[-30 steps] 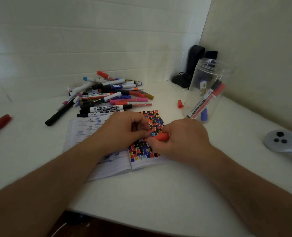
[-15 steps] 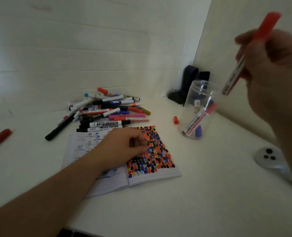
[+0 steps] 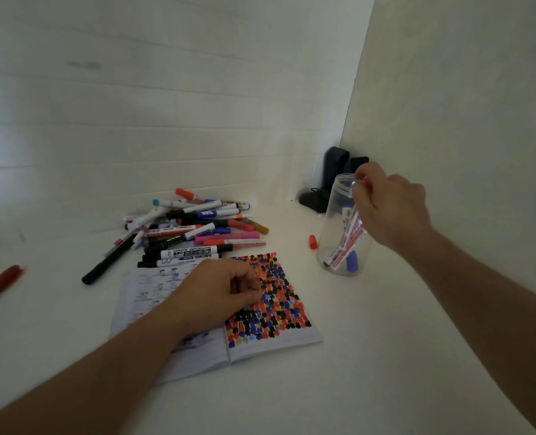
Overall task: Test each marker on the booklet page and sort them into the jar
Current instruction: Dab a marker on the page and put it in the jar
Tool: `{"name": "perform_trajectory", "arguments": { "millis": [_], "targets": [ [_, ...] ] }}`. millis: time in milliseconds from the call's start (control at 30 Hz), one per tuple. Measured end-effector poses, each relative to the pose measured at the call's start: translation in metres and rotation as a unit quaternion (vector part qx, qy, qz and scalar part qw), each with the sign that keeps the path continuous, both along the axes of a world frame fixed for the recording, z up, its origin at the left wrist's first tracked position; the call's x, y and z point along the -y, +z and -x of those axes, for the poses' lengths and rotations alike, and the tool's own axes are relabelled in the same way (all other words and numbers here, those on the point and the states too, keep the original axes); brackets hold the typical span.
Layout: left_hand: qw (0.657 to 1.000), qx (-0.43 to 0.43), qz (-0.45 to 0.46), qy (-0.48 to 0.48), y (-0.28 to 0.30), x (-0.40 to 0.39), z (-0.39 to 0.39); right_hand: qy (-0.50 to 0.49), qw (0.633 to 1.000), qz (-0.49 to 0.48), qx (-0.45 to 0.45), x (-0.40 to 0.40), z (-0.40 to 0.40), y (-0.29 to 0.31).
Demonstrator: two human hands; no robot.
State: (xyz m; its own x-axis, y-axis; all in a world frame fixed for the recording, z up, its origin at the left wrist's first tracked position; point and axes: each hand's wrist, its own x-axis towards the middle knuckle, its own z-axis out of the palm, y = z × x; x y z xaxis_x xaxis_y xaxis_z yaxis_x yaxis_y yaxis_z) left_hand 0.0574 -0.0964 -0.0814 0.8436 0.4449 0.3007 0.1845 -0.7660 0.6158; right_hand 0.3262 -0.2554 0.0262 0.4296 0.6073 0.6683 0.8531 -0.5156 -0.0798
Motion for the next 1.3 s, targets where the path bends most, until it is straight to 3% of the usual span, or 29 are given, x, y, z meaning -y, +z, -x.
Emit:
{"name": "perform_trajectory", "arguments": {
  "millis": [233,333,433,500,567,600,667,733,833,933,1133,1233,1300],
  "targets": [
    [1.0,-0.009,-0.002,0.002,0.001,0.001,-0.001,-0.015,0.999,0.045,-0.022,0.0,-0.003,-0.005],
    [0.998,-0.001,-0.049,0.033,0.001,0.003,-0.001,-0.007,0.998,-0.046,0.043,0.001,0.009,-0.01],
    [0.979,0.001,-0.14,0.145,0.0,0.001,-0.003,0.105,0.979,-0.152,0.084,-0.008,0.049,-0.018],
    [0.981,-0.025,-0.099,0.166,0.001,-0.004,-0.004,0.196,0.975,-0.092,-0.049,-0.021,0.083,-0.033],
    [0.986,-0.07,-0.039,0.145,0.008,-0.013,0.0,0.217,0.948,-0.026,-0.23,-0.034,0.105,-0.06],
    [0.987,-0.086,-0.008,0.134,0.014,-0.019,0.004,0.213,0.936,-0.009,-0.279,-0.039,0.109,-0.075],
    [0.987,-0.086,0.016,0.134,0.025,-0.036,0.015,0.212,0.931,0.032,-0.294,-0.046,0.108,-0.097],
    [0.978,-0.072,-0.075,0.181,0.032,-0.06,0.027,0.207,0.93,0.046,-0.302,-0.049,0.101,-0.104],
    [0.931,-0.114,-0.243,0.249,0.031,-0.088,0.041,0.205,0.921,0.014,-0.332,-0.05,0.092,-0.105],
    [0.901,-0.195,-0.297,0.248,0.02,-0.096,0.044,0.204,0.918,0.012,-0.338,-0.049,0.092,-0.104],
    [0.913,-0.128,-0.3,0.247,0.011,-0.092,0.042,0.198,0.921,0.0,-0.336,-0.044,0.095,-0.1],
    [0.954,-0.026,-0.208,0.214,0.024,-0.064,0.031,0.186,0.941,-0.009,-0.284,-0.041,0.1,-0.092],
    [0.98,-0.007,-0.133,0.15,0.033,-0.037,0.019,0.223,0.934,-0.039,-0.276,-0.038,0.109,-0.084]
  ]
}}
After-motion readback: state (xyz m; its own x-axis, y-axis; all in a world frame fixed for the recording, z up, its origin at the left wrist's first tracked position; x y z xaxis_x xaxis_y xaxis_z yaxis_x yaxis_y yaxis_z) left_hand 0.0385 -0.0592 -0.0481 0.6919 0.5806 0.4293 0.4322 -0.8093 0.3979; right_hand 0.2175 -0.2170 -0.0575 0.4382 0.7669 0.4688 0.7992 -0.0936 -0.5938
